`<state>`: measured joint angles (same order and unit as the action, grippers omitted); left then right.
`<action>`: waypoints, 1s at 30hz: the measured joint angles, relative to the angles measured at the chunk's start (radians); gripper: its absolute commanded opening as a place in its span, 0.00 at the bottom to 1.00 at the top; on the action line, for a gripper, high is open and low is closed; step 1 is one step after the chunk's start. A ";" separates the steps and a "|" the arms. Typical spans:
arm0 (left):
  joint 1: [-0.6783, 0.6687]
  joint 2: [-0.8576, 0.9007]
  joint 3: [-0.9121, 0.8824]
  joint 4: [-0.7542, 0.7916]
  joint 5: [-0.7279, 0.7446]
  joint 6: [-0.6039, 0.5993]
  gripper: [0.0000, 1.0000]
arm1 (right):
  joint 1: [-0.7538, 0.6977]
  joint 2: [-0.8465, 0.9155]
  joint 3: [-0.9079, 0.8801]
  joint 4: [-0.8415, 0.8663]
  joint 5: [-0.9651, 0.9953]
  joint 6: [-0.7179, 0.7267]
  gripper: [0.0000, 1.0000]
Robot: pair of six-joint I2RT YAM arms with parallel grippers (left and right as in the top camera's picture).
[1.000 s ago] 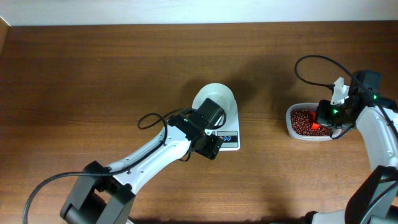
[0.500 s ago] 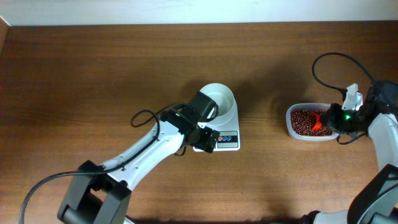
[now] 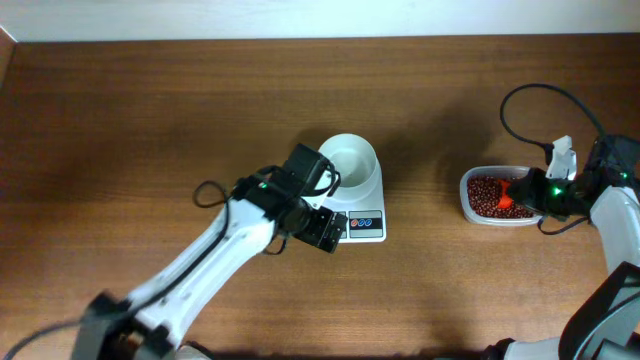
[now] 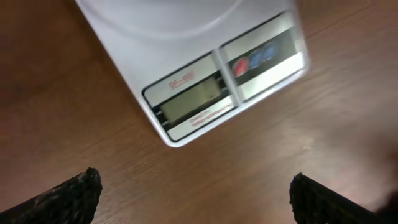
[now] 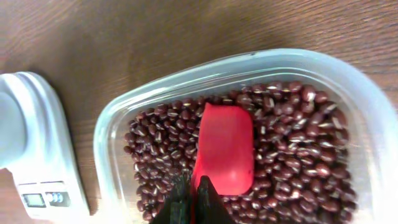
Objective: Scoop item into bowl and weigh 50g on scale
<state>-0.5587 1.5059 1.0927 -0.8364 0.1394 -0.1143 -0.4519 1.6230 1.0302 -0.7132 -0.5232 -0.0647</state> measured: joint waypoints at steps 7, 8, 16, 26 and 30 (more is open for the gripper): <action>0.000 -0.105 -0.102 0.113 -0.001 0.017 0.99 | 0.000 0.016 0.001 -0.002 -0.047 -0.021 0.04; 0.000 -0.101 -0.125 0.129 -0.001 0.017 0.99 | -0.002 0.016 0.001 -0.001 -0.047 -0.022 0.04; 0.000 -0.101 -0.139 0.175 -0.001 0.017 0.99 | -0.069 0.032 -0.004 0.000 -0.074 -0.022 0.04; 0.000 -0.101 -0.139 0.175 -0.001 0.017 0.99 | -0.160 0.056 -0.029 -0.005 -0.207 -0.045 0.04; 0.000 -0.101 -0.139 0.175 -0.001 0.017 0.99 | -0.226 0.065 -0.040 -0.016 -0.276 -0.047 0.04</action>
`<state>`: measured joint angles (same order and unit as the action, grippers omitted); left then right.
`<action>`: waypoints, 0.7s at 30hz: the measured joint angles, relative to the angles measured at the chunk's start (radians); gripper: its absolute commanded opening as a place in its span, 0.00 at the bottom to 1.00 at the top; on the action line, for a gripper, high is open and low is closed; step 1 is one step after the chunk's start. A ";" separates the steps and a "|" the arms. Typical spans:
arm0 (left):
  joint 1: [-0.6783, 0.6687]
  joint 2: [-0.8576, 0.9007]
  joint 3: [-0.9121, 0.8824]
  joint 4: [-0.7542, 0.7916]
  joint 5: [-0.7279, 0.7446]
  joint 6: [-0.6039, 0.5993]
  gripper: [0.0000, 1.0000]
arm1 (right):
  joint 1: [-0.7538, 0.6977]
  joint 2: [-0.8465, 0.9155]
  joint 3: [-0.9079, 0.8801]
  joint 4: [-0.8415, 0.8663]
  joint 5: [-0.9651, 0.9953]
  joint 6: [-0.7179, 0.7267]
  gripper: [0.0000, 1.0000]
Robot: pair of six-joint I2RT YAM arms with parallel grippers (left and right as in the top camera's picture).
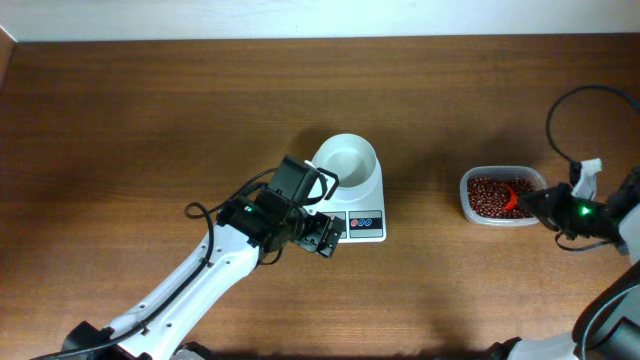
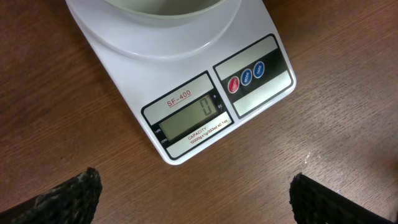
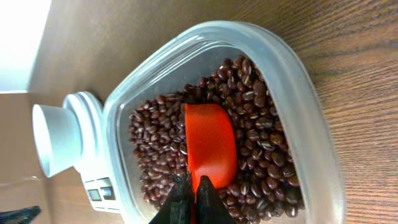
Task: Scoop item into bowl and weigh 50g on scale
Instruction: 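Lift the filled red scoop out of the bean tub with the right gripper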
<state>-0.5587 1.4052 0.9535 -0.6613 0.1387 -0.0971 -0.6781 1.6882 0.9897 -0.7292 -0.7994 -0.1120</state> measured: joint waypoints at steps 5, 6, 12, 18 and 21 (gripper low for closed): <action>0.000 0.000 0.000 0.000 0.000 0.000 0.99 | -0.028 0.000 -0.001 0.002 -0.038 0.000 0.04; 0.000 0.000 0.000 0.000 0.000 0.000 0.99 | -0.028 0.000 -0.001 0.006 -0.043 0.000 0.04; 0.000 0.000 0.000 0.000 0.000 0.000 0.99 | -0.029 0.000 -0.001 0.027 -0.067 0.000 0.04; 0.000 0.000 0.000 0.000 0.000 0.000 0.99 | -0.029 0.001 -0.001 0.035 -0.075 0.000 0.04; 0.000 0.000 0.000 0.000 0.000 0.000 0.99 | -0.029 0.001 -0.001 0.035 -0.076 0.001 0.04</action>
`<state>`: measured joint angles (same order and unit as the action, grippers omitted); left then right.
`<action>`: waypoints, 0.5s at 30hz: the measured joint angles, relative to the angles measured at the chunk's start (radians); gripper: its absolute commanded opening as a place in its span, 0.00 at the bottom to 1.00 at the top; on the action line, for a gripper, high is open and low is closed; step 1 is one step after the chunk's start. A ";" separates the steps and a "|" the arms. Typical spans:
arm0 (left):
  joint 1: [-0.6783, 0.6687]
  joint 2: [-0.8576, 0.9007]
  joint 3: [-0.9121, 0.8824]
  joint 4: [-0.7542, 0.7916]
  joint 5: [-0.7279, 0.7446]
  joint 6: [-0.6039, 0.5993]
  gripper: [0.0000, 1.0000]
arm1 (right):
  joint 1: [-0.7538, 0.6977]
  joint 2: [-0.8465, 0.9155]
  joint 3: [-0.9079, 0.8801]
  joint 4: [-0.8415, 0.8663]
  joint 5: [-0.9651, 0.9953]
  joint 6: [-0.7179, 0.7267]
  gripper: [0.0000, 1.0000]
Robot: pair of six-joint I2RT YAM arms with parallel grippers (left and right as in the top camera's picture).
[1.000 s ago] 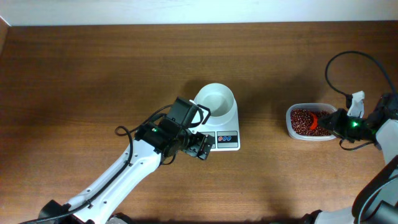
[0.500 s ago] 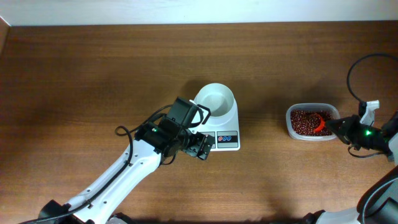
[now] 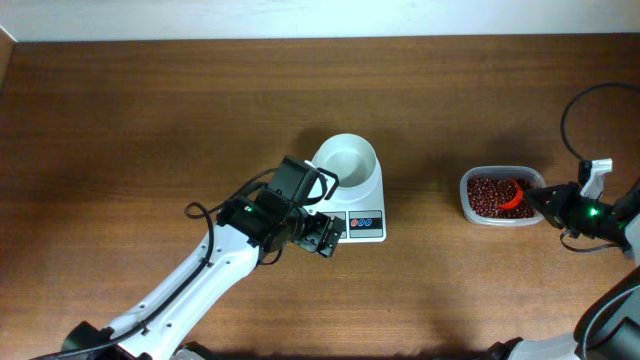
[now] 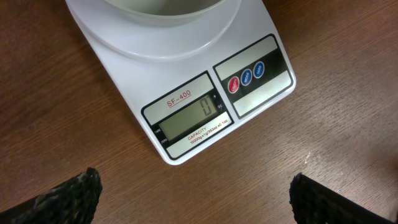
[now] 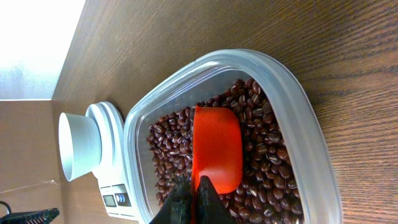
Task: Scoop item into bowl and weigh 50g on scale
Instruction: 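Lift the filled red scoop out of the bean tub with the right gripper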
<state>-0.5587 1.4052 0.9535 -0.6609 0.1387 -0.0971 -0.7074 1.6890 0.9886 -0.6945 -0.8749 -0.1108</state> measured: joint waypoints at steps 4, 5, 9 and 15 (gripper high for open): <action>0.000 0.000 0.000 0.000 0.000 0.000 0.99 | 0.000 0.000 0.002 0.000 -0.001 0.006 0.04; 0.000 0.000 0.000 0.000 0.000 0.000 0.99 | 0.000 0.000 0.004 -0.001 -0.003 0.008 0.04; 0.000 0.000 0.000 0.000 0.000 0.000 0.99 | 0.000 0.000 0.018 -0.013 -0.006 0.011 0.04; 0.000 0.000 0.000 0.000 0.000 0.000 0.99 | 0.000 0.000 0.019 -0.018 -0.006 0.011 0.04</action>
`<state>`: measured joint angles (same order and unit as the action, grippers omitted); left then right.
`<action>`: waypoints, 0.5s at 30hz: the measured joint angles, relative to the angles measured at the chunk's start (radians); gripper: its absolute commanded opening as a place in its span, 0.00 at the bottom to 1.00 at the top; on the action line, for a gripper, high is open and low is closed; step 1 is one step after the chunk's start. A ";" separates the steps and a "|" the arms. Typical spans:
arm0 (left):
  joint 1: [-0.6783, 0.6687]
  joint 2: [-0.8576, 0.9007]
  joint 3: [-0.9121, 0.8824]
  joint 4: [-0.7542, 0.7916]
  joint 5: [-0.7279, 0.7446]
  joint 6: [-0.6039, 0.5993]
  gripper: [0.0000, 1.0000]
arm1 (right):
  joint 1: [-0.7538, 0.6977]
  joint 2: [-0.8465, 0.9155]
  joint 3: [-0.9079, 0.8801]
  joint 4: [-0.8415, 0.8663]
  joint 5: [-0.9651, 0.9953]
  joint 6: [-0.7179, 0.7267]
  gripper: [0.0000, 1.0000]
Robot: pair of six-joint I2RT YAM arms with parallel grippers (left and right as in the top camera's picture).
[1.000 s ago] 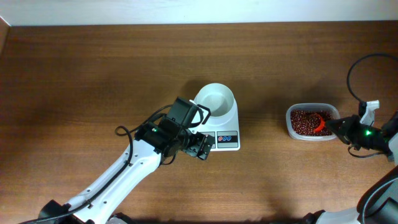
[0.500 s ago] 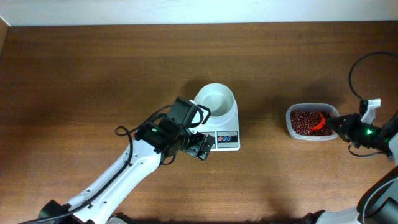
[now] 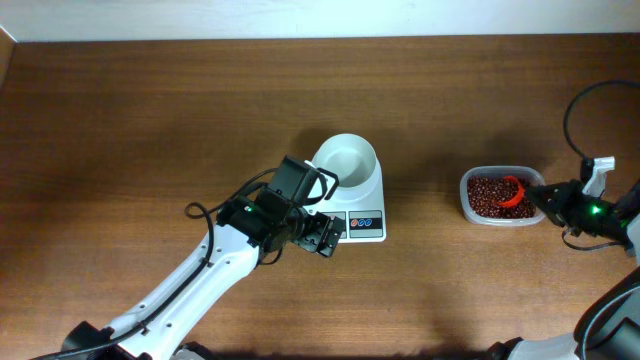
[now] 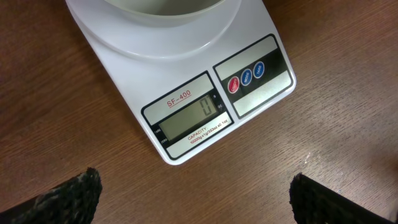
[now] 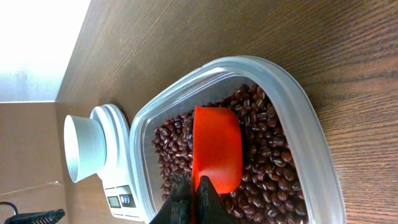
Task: Scoop item into bowl and weigh 50g on scale
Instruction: 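Lift the filled red scoop out of the bean tub with the right gripper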
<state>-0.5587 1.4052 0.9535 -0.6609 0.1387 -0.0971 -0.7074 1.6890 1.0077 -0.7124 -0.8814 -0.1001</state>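
A white bowl (image 3: 347,159) stands on the white scale (image 3: 365,226), whose display (image 4: 189,117) reads 0. At the right a clear tub (image 3: 497,196) holds red beans (image 5: 261,163). My right gripper (image 5: 193,190) is shut on the handle of a red scoop (image 5: 216,148), which lies tilted in the beans with nothing in its cup. My left gripper (image 4: 193,196) is open just in front of the scale, over bare table; only its two dark fingertips (image 4: 68,196) show.
The brown wooden table (image 3: 150,120) runs wide on all sides. A black cable (image 3: 585,95) loops above the right arm. The pale wall edge lies along the far side.
The right wrist has tilted slightly, so the scoop sits a touch differently in the beans. The left arm and the scale reading are unchanged.
The left gripper hovered close over the scale with the display blank and blurred; then it stood back a little and the display read 0. The right gripper kept hold of the scoop in the beans throughout, its arm drawing back to the right and its wrist turning.
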 measured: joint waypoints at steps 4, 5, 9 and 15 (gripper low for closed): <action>0.000 0.000 0.000 0.000 0.000 0.000 0.99 | 0.000 0.001 0.031 -0.043 0.000 0.000 0.04; 0.000 0.000 0.000 0.000 0.000 0.000 0.99 | 0.000 0.001 0.041 -0.049 0.000 0.000 0.04; 0.000 0.000 0.000 0.000 0.000 0.000 0.99 | 0.000 0.001 0.066 -0.071 -0.001 0.000 0.04; 0.000 0.000 0.000 0.000 0.000 0.000 0.99 | -0.061 0.001 0.068 -0.102 -0.004 0.000 0.04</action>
<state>-0.5587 1.4052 0.9535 -0.6613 0.1387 -0.0971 -0.7681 1.6897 1.0752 -0.8146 -0.8852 -0.1005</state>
